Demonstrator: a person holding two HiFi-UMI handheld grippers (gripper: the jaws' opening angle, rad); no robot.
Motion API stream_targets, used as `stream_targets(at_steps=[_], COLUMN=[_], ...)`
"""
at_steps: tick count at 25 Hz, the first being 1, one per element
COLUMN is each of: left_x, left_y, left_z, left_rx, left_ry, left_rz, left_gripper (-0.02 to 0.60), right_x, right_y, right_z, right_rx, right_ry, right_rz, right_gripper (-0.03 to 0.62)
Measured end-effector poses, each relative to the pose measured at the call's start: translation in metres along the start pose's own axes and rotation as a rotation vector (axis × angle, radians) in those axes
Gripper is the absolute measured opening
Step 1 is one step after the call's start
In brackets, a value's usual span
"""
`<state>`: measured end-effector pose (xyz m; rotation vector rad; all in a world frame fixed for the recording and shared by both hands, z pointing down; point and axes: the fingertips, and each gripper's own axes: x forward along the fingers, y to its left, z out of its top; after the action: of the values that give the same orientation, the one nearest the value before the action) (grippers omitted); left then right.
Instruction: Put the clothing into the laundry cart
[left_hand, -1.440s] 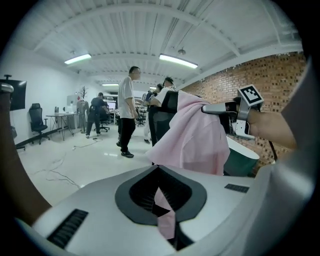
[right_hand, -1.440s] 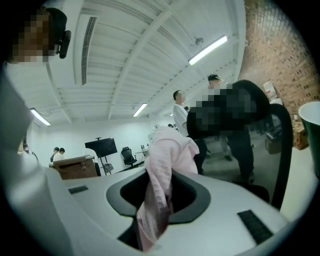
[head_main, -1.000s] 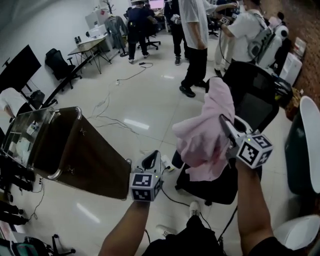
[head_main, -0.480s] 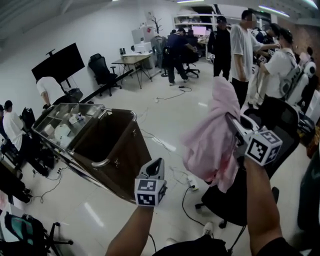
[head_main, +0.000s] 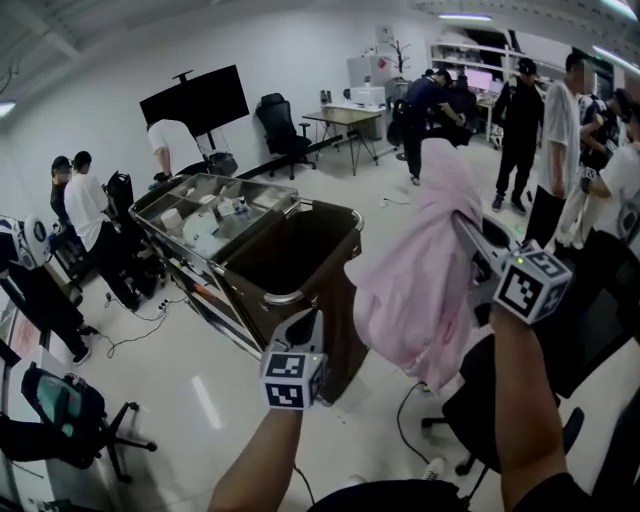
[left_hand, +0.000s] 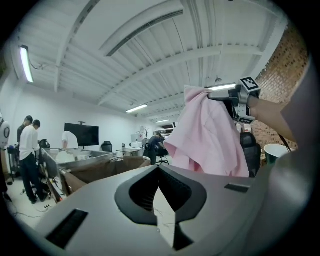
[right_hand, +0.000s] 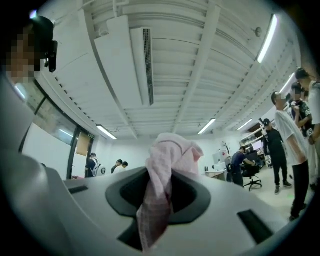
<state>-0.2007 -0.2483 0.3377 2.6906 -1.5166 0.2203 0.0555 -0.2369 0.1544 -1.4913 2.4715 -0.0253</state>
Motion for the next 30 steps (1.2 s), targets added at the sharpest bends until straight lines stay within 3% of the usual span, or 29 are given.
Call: stream_targets(at_steps=[7, 15, 23, 30], left_x=[-0.041, -0.065, -0.075, -0.062], left_y=[0.064, 0.107, 0.139, 0.161], left_z=[-0.006, -0.004, 0.005, 0.016], left_rx=[-0.018, -0.026, -0.043, -0.047], left_ry=[-0.002, -0.013, -0.031, -0.047], left_rz=[0.1, 0.169, 0.242, 0.294], left_gripper=[-0.002, -0.002, -0.002, -0.002], right_x=[0.061, 0.114, 0.155, 0.211], right_y=[0.068, 0.13, 0.157, 0.15], right_z=[-0.016, -0.037, -0.025, -0.024], right_rx=[0.025, 0.015, -0.016, -0.006], right_ry=[0.009, 0.049, 0.046, 0.04], right_rz=[0.117, 0.216, 0.275, 0.31], right_gripper=[0.114, 0.114, 0.114, 0.114])
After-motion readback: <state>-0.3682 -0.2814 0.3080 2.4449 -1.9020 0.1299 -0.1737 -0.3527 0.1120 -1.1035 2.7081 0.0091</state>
